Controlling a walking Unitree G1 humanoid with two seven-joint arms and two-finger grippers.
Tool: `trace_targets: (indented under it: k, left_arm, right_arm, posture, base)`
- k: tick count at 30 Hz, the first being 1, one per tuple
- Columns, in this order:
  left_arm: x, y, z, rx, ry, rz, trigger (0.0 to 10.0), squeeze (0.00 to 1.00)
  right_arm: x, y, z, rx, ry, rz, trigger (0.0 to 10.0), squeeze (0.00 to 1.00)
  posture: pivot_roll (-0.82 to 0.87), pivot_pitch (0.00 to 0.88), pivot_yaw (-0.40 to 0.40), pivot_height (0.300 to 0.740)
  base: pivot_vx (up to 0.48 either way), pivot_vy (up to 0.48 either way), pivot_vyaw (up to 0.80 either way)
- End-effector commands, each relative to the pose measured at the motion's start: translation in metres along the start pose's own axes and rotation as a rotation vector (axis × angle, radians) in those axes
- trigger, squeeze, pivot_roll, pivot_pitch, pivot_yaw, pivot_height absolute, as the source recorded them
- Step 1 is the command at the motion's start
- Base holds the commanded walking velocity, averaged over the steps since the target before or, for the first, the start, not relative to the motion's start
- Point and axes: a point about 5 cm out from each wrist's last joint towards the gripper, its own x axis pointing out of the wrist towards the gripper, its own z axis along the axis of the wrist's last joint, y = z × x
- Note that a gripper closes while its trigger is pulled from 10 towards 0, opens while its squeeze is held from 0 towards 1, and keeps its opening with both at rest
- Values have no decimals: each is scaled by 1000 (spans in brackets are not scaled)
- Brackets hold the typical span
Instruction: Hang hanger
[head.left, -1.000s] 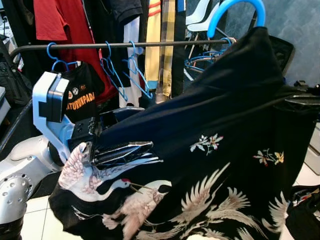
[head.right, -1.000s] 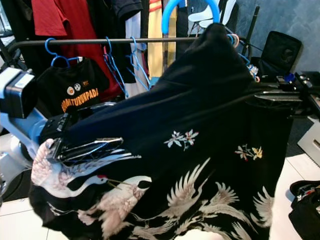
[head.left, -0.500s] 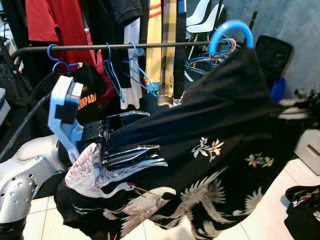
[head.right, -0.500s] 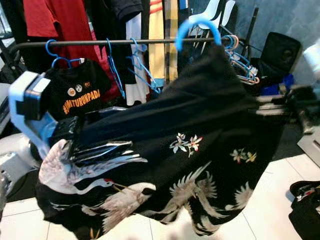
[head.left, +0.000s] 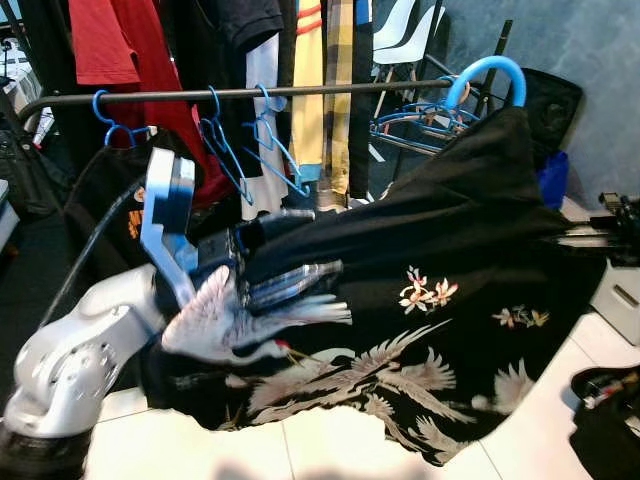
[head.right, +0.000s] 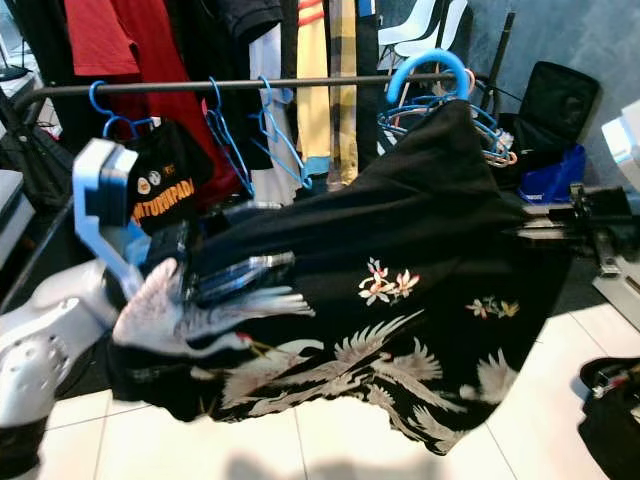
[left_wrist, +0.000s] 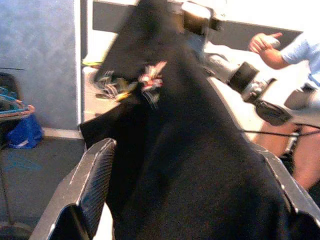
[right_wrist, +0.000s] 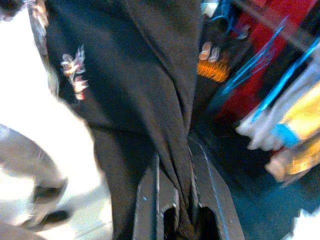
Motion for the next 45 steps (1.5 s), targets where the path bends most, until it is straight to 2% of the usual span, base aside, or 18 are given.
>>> trace_targets:
  k: [1, 4, 13, 14, 18, 19, 21, 22, 24, 26, 27, 28, 29, 31, 32, 35, 38, 45]
  left_arm:
    - [-4, -11, -8, -23, 76, -87, 10000, 0]
    - [-5, -20, -17, -84, 120, -146, 10000, 0]
    - [-2, -25, -24, -118, 141, -171, 10000, 0]
    - [2, -20, -29, -101, 155, -127, 10000, 0]
    - [2, -20, -29, -101, 155, -127, 10000, 0]
    - [7, -10, -33, -76, 147, -52, 10000, 0]
    - [7, -10, -33, -76, 147, -52, 10000, 0]
    - [13, 8, -29, -35, 85, 80, 10000, 0]
    - [19, 33, -2, -14, -156, 269, 10000, 0]
    - [19, 33, -2, -14, -156, 269, 10000, 0]
    - [22, 34, 8, -30, -248, 275, 10000, 0]
    - [22, 34, 8, -30, -248, 275, 10000, 0]
    - [26, 27, 15, -46, -308, 214, 10000, 0]
    - [26, 27, 15, -46, -308, 214, 10000, 0]
    - [30, 16, 19, -63, -338, 132, 10000, 0]
    - [30, 16, 19, -63, -338, 132, 10000, 0]
    - [31, 0, 22, -89, -369, 7, 10000, 0]
    - [34, 1, 24, -101, -411, 15, 10000, 0]
  right_arm:
    - [-13, -11, 13, -37, -77, -153, 0, 0]
    - [-9, -16, 23, -69, -139, -190, 0, 0]
    - [-3, -15, 26, -72, -158, -176, 0, 0]
    - [-1, -14, 28, -77, -170, -160, 0, 0]
    - [-1, -14, 28, -77, -170, -160, 0, 0]
    - [1, -14, 31, -82, -181, -147, 0, 0]
    - [1, -14, 31, -82, -181, -147, 0, 0]
    - [4, -11, 27, -71, -169, -124, 0, 0]
    - [13, -1, 5, -12, -78, -45, 0, 0]
    - [13, -1, 5, -12, -78, -45, 0, 0]
    - [18, 5, -7, 15, -30, -9, 0, 0]
    - [18, 5, -7, 15, -30, -9, 0, 0]
    - [22, 9, -16, 37, 4, 20, 0, 0]
    - [22, 9, -16, 37, 4, 20, 0, 0]
    - [24, 12, -23, 53, 31, 35, 0, 0]
    - [24, 12, -23, 53, 31, 35, 0, 0]
    - [25, 16, -32, 79, 82, 51, 0, 0]
    - [24, 23, -38, 121, 96, 68, 0, 0]
  posture:
    - [-49, 0, -14, 740]
    - [-48, 0, -13, 740]
    - [-49, 0, -17, 740]
    - [-51, 0, -18, 740]
    - [-51, 0, -18, 740]
    - [-53, 0, -17, 740]
    - [-53, 0, -17, 740]
    - [-55, 0, -17, 740]
    - [-54, 0, -17, 740]
    - [-54, 0, -17, 740]
    - [-52, 0, -15, 740]
    - [-52, 0, -15, 740]
    - [-50, 0, -15, 740]
    - [-50, 0, -15, 740]
    - [-51, 0, -16, 740]
    - [-51, 0, -16, 740]
    - [-54, 0, -16, 740]
    - [-56, 0, -16, 740]
  base:
    - [0, 0, 0]
    - [0, 0, 0]
    - [0, 0, 0]
    - [0, 0, 0]
    - [0, 0, 0]
    - [0, 0, 0]
    - [0, 0, 0]
    - [0, 0, 0]
    - [0, 0, 0]
    - [0, 0, 0]
    - [0, 0, 0]
    - [0, 0, 0]
    - [0, 0, 0]
    - [0, 0, 0]
    - [0, 0, 0]
    - [0, 0, 0]
    - [0, 0, 0]
    - [0, 0, 0]
